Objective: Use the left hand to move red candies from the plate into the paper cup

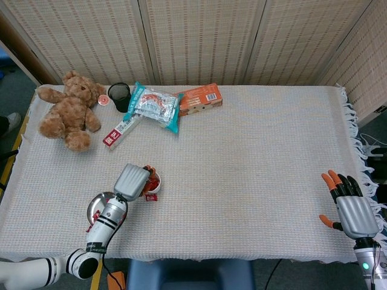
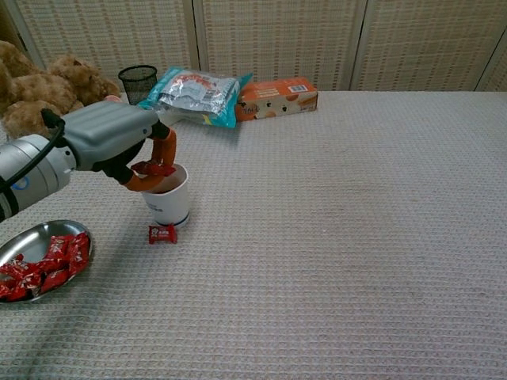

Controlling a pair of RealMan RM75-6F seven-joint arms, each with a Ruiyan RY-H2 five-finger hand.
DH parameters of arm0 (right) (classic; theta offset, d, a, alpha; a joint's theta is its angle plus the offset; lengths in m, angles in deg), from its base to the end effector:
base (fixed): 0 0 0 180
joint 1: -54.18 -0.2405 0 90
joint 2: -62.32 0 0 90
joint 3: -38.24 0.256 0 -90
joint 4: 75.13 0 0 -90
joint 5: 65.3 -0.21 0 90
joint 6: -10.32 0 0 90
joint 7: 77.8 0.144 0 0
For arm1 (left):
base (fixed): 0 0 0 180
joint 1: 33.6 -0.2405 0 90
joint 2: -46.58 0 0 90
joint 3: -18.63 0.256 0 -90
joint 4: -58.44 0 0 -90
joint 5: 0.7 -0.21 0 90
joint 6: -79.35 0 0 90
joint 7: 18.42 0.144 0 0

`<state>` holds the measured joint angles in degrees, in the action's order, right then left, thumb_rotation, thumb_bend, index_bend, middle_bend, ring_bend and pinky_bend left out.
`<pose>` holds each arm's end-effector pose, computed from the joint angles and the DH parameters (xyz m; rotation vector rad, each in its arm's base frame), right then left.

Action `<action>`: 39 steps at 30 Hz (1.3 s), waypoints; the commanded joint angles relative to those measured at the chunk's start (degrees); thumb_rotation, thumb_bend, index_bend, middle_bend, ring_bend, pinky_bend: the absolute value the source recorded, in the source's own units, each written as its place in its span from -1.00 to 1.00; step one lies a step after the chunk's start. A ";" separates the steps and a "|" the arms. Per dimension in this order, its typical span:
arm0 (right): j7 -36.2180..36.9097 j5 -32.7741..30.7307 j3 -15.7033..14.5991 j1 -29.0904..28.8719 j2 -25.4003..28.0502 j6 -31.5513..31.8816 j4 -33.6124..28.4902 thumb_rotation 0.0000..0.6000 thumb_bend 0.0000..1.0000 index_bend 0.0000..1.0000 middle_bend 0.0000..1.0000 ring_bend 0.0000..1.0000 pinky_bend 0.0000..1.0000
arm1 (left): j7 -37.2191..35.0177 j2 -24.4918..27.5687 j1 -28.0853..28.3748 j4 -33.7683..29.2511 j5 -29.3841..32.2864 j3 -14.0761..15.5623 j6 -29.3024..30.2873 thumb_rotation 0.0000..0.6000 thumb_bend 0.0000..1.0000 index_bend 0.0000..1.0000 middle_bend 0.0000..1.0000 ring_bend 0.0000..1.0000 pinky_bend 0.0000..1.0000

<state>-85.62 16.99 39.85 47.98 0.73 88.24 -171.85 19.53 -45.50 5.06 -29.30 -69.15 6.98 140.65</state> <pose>-0.3118 -0.1810 0.1497 1.4708 -0.9433 0.7270 -0.1307 0.3236 -0.0184 -1.8729 -0.6449 -0.8777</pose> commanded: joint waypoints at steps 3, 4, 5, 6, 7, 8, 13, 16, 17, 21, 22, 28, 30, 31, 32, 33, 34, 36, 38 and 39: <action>0.18 0.14 0.00 0.13 0.15 0.29 -0.05 1.00 -0.83 -1.00 -1.00 -1.00 -1.00 | 0.10 -0.74 0.78 0.67 0.25 -0.01 0.29 1.00 -0.02 -0.25 -0.05 0.41 0.94; 0.26 0.15 0.01 0.16 0.19 0.34 -0.08 1.00 -0.83 -1.00 -1.00 -1.00 -1.00 | 0.05 -0.86 0.96 0.88 0.12 0.04 0.41 1.00 -0.03 -0.28 -0.07 0.41 0.93; 0.32 0.16 0.01 0.18 0.23 0.37 -0.07 1.00 -0.83 -1.00 -1.00 -1.00 -1.00 | -0.03 -0.90 1.06 1.02 0.00 0.12 0.50 1.00 -0.04 -0.31 -0.10 0.41 0.93; 0.37 0.16 0.02 0.19 0.25 0.39 -0.06 1.00 -0.83 -1.00 -1.00 -1.00 -1.00 | -0.14 -0.92 1.12 1.13 -0.07 0.20 0.60 1.00 -0.05 -0.34 -0.14 0.41 0.93; 0.40 0.13 0.04 0.20 0.26 0.40 -0.04 1.00 -0.83 -1.00 -1.00 -1.00 -1.00 | -0.24 -0.93 1.20 1.22 -0.04 0.31 0.65 1.00 -0.06 -0.36 -0.16 0.41 0.93; 0.43 0.12 0.04 0.19 0.27 0.37 -0.03 1.00 -0.83 -1.00 -1.00 -1.00 -1.00 | -0.29 -0.89 1.26 1.21 0.13 0.39 0.55 1.00 -0.07 -0.39 -0.21 0.41 0.93; 0.44 0.19 0.03 0.19 0.27 0.38 -0.04 1.00 -0.83 -1.00 -1.00 -1.00 -1.00 | 0.41 -0.61 1.74 0.73 1.01 0.74 0.31 1.00 -0.09 -0.51 -0.32 0.40 0.93; 0.42 0.21 0.03 0.22 0.26 0.43 -0.05 1.00 -0.83 -1.00 -1.00 -1.00 -1.00 | 0.75 -0.55 1.98 0.47 1.28 1.01 0.35 1.00 -0.09 -0.54 -0.34 0.40 0.93; 0.43 0.23 0.02 0.23 0.26 0.44 -0.06 1.00 -0.83 -1.00 -1.00 -1.00 -1.00 | 0.85 -0.51 2.05 0.35 1.47 1.05 0.31 1.00 -0.10 -0.55 -0.35 0.40 0.93; 0.48 0.28 0.00 0.23 0.27 0.42 -0.04 1.00 -0.83 -1.00 -1.00 -1.00 -1.00 | 1.73 -0.22 2.49 -0.02 2.41 1.22 0.01 1.00 -0.12 -0.63 -0.43 0.39 0.91; 0.49 0.31 -0.01 0.25 0.29 0.46 -0.05 1.00 -0.83 -1.00 -1.00 -1.00 -1.00 | 2.05 -0.13 2.57 -0.13 2.61 1.28 0.13 1.00 -0.12 -0.64 -0.44 0.39 0.91; 0.57 0.36 0.01 0.29 0.30 0.56 -0.03 1.00 -0.83 -1.00 -1.00 -1.00 -1.00 | 2.98 0.80 2.82 -1.20 3.87 1.51 -0.23 1.00 -0.12 -0.76 -0.52 0.37 0.90; 0.56 0.40 -0.03 0.27 0.30 0.49 -0.04 1.00 -0.83 -1.00 -1.00 -1.00 -1.00 | 3.11 1.18 2.94 -1.74 4.46 1.41 -0.34 1.00 -0.12 -0.82 -0.55 0.37 0.90; 0.54 0.43 -0.05 0.27 0.31 0.47 -0.06 1.00 -0.83 -1.00 -1.00 -1.00 -1.00 | 3.19 1.41 3.02 -2.02 4.79 1.36 -0.39 1.00 -0.12 -0.83 -0.56 0.37 0.90; 0.53 0.45 -0.07 0.28 0.31 0.48 -0.08 1.00 -0.83 -1.00 -1.00 -1.00 -1.00 | 3.42 1.79 3.15 -2.31 5.22 1.34 -0.51 1.00 -0.12 -0.86 -0.58 0.37 0.90; 0.50 0.49 -0.07 0.31 0.31 0.57 -0.11 1.00 -0.83 -1.00 -1.00 -1.00 -1.00 | 4.04 2.21 3.30 -2.35 5.55 1.44 -0.64 1.00 -0.12 -0.88 -0.60 0.37 0.90; 0.45 0.55 -0.07 0.35 0.29 0.68 -0.14 1.00 -0.83 -1.00 -1.00 -1.00 -1.00 | 5.56 3.18 3.72 -2.74 6.95 1.73 -1.68 1.00 -0.12 -0.91 -0.63 0.37 0.90; 0.38 0.59 -0.11 0.34 0.26 0.63 -0.16 1.00 -0.83 -1.00 -1.00 -1.00 -1.00 | 6.86 4.46 4.39 -4.09 9.61 1.65 -3.28 1.00 -0.13 -0.97 -0.69 0.37 0.90; 0.33 0.62 -0.13 0.32 0.25 0.59 -0.17 1.00 -0.83 -1.00 -1.00 -1.00 -1.00 | 7.80 5.83 5.31 -5.47 12.89 1.21 -4.88 1.00 -0.14 -1.00 -0.76 0.37 0.89; 0.35 0.64 -0.12 0.34 0.24 0.64 -0.17 1.00 -0.83 -1.00 -1.00 -1.00 -1.00 | 8.24 6.29 5.72 -5.77 13.94 1.05 -5.23 1.00 -0.16 -1.00 -0.79 0.37 0.89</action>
<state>-85.27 17.63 39.72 48.32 0.98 88.88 -172.02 25.93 -41.17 9.47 -33.32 -58.95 8.38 137.48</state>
